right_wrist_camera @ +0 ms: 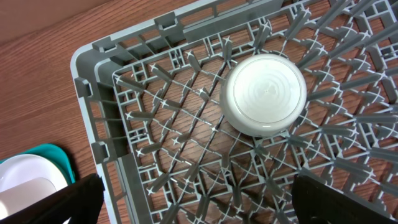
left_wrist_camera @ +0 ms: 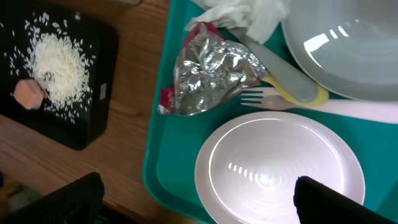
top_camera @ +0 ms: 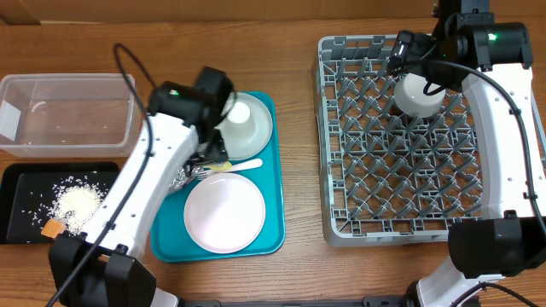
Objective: Sort waste into correct bins and load items into the dishwasher rack
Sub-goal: 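Release the plate and move the left gripper toward the foil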
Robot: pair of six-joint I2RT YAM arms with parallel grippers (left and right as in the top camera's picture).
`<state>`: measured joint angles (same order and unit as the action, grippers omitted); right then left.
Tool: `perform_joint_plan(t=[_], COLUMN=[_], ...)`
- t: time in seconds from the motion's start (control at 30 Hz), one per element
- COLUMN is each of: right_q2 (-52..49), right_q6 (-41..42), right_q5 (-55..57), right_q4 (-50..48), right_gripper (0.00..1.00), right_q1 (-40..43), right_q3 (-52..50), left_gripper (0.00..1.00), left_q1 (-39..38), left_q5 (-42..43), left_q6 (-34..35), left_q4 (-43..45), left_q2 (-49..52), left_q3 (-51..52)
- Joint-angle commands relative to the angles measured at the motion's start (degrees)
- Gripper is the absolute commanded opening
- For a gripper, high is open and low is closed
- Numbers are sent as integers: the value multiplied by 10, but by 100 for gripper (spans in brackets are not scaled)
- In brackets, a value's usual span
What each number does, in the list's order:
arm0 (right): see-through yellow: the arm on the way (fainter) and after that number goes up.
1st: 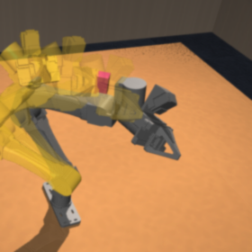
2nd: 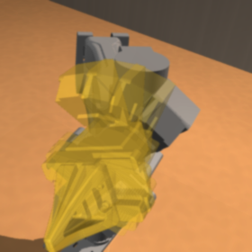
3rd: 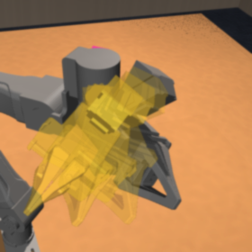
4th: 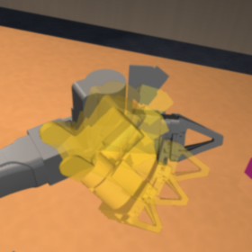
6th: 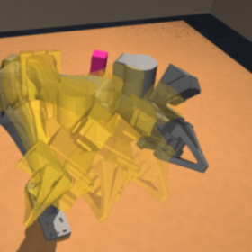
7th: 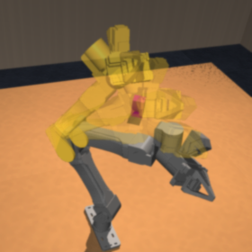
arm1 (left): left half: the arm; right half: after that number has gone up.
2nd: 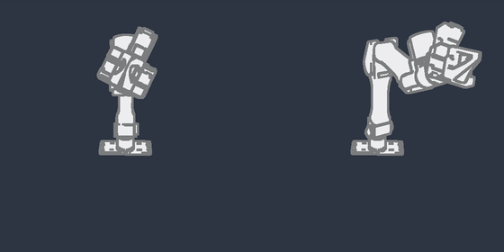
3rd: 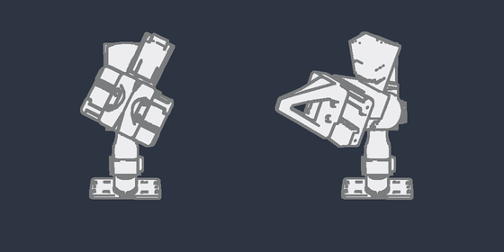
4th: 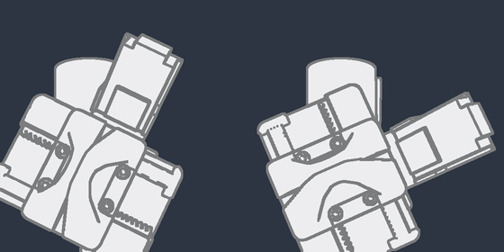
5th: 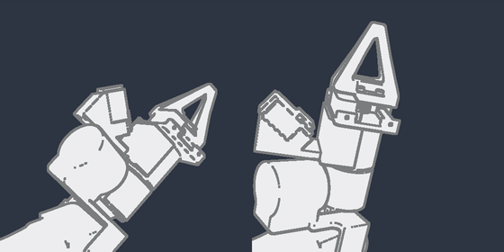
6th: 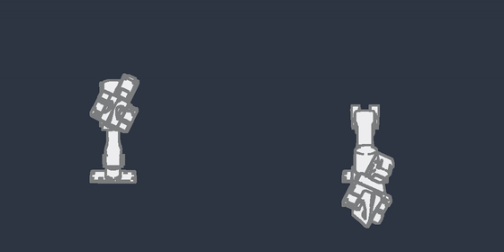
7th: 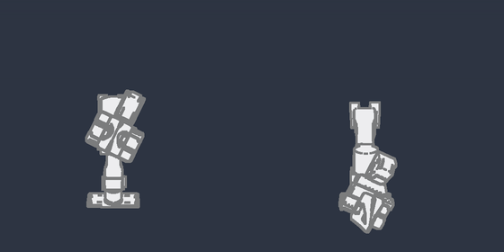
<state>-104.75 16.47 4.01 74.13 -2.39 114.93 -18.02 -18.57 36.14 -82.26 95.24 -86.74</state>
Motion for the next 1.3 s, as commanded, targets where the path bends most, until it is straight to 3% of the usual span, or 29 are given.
perform_joint_plan(t=[0.0,0.53,0.7,0.93,1.1,1.27], right_q2=[6,6,6,6,6,6], right_q6=[3,3,3,3,3,3], right_q5=[4,4,4,4,4,4], right_q4=[-3,-3,-3,-3,-3,-3], right_gripper=[100,100,100,100,100,100], right_q1=[-1,-1,-1,-1,-1,-1], right_q3=[2,2,2,2,2,2], left_gripper=[100,100,100,100,100,100], left_q1=[23,22,22,23,24,30], left_q5=[74,115,169,140,47,100], left_q6=[15,16,16,15,16,16], left_q4=[-3,19,17,17,31,62], left_q2=[-8,-8,-7,-7,-7,-7], left_q3=[-12,-12,-6,-6,-7,-7])
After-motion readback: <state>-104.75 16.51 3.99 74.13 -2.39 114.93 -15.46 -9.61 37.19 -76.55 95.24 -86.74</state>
